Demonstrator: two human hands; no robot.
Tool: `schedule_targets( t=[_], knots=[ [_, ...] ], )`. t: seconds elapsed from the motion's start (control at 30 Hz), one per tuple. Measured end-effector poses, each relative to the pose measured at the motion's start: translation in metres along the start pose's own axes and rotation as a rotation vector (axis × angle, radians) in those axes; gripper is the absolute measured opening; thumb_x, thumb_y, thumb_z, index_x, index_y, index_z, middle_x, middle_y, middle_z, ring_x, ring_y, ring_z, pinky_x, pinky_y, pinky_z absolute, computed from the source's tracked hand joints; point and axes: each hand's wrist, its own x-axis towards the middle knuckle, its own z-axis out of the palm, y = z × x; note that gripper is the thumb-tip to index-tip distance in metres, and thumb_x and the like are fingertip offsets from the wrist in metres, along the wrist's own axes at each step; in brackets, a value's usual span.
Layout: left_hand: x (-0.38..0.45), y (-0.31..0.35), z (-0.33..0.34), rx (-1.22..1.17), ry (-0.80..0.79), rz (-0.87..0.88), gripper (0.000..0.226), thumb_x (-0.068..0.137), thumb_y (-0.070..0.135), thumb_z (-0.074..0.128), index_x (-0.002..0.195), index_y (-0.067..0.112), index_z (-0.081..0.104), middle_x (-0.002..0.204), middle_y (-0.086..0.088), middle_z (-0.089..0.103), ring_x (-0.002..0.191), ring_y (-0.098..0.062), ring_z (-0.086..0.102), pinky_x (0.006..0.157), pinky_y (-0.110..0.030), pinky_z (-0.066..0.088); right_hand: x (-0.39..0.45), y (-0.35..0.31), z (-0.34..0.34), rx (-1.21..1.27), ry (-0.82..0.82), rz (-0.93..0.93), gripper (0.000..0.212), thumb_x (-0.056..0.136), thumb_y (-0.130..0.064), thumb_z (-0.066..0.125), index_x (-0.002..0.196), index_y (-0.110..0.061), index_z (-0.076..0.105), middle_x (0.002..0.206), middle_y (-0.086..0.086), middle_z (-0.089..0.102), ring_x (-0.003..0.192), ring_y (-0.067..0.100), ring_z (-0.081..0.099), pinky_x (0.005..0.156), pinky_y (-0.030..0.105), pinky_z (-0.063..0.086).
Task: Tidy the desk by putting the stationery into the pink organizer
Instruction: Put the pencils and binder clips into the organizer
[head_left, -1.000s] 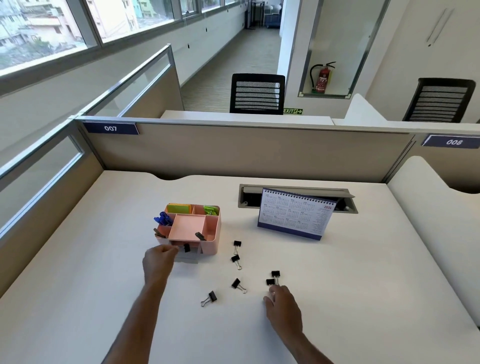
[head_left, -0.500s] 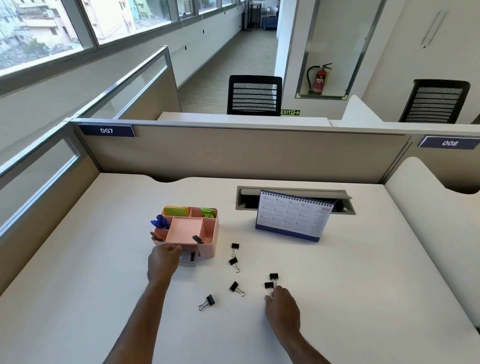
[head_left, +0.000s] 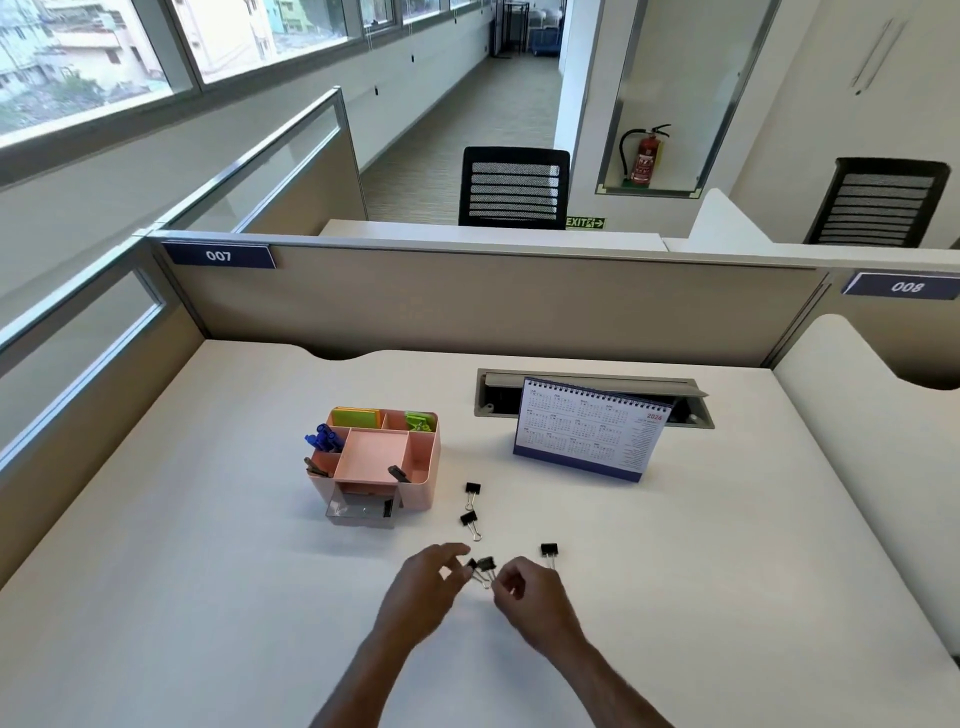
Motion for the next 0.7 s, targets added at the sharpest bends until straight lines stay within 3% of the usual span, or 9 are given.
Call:
schedule_targets(
  t=[0.1,0.2,0.37,0.43,0.53,0.63,0.7],
  knots=[
    [0.002,0.002,-0.001,-0.005,-0.033,0.057,0.017,0.091,0.030,0.068,0.107,0.034,0.072,0.095,0.020,0.072,0.074,-0.002,0.065,0.076,-0.023,0.055,-0.001,-0.011,0.004,0.078,-0.077,-0.100,0.013,0.081,-0.038,0.065,0.078,-0.026,0.063,0.072,-0.005,0.069,0.059,0.004,0.058,0.059,0.026,0.050],
    [0.004,0.000,-0.007,-0.012,0.029,0.090,0.009,0.089,0.023,0.071,0.094,0.030,0.074,0.087,0.022,0.072,0.081,-0.001,0.066,0.074,-0.024,0.054,0.002,-0.016,0.006,0.136,-0.076,-0.138,0.012,0.081,-0.039,0.066,0.082,-0.027,0.066,0.076,-0.007,0.071,0.062,0.003,0.059,0.061,0.021,0.049],
    [0.019,-0.011,-0.047,0.043,0.426,0.021,0.013,0.093,0.006,0.065,0.101,0.009,0.076,0.094,0.005,0.064,0.085,-0.019,0.060,0.072,-0.030,0.043,0.004,-0.004,0.002,0.004,0.027,-0.104,0.013,0.088,-0.033,0.067,0.100,-0.029,0.067,0.090,-0.011,0.068,0.075,0.003,0.062,0.072,0.021,0.051],
    [0.026,-0.019,-0.069,0.068,0.587,-0.087,0.017,0.094,0.005,0.059,0.101,0.006,0.074,0.092,-0.002,0.062,0.087,-0.027,0.060,0.072,-0.032,0.040,0.004,0.010,-0.002,-0.153,0.137,-0.084,0.019,0.091,-0.025,0.063,0.110,-0.022,0.066,0.105,-0.008,0.063,0.090,0.011,0.062,0.078,0.028,0.052],
    [0.034,-0.027,-0.091,0.065,0.721,-0.234,0.021,0.094,0.010,0.057,0.107,0.012,0.073,0.100,-0.014,0.071,0.095,-0.035,0.064,0.075,-0.038,0.049,0.004,0.026,-0.009,-0.395,0.237,-0.033,0.034,0.092,-0.022,0.059,0.126,-0.018,0.058,0.126,-0.002,0.055,0.112,0.021,0.054,0.087,0.034,0.050],
    [0.044,-0.028,-0.097,0.033,0.719,-0.330,0.018,0.091,0.018,0.063,0.108,0.016,0.068,0.106,-0.011,0.074,0.097,-0.034,0.067,0.071,-0.035,0.048,0.006,0.039,-0.014,-0.556,0.171,-0.014,0.050,0.094,-0.019,0.054,0.143,-0.015,0.043,0.151,0.004,0.038,0.135,0.024,0.040,0.101,0.037,0.045],
    [0.048,-0.028,-0.097,0.042,0.691,-0.359,0.008,0.090,0.024,0.065,0.096,0.019,0.066,0.100,-0.008,0.074,0.091,-0.031,0.066,0.069,-0.034,0.048,0.009,0.047,-0.017,-0.622,0.089,-0.019,0.056,0.096,-0.017,0.049,0.150,-0.015,0.032,0.160,0.006,0.024,0.145,0.024,0.027,0.109,0.037,0.038]
  ],
)
